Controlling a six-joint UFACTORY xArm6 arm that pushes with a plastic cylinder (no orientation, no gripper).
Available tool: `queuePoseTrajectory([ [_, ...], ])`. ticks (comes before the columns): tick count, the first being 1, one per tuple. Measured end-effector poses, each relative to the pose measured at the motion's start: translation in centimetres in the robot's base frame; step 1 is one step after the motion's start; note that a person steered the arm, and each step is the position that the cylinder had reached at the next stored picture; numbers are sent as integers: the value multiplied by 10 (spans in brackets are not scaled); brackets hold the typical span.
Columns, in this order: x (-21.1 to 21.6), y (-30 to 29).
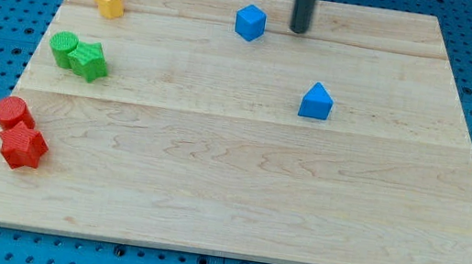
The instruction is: Slide the triangle into the bottom right side of the blue cube
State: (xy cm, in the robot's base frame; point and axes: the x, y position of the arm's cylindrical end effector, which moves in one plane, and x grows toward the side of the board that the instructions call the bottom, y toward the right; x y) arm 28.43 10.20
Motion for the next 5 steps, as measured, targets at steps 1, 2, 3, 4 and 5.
queuePoseTrajectory([
  [1,68,82],
  [2,119,123],
  [3,148,61],
  [4,128,-19],
  [5,109,-84],
])
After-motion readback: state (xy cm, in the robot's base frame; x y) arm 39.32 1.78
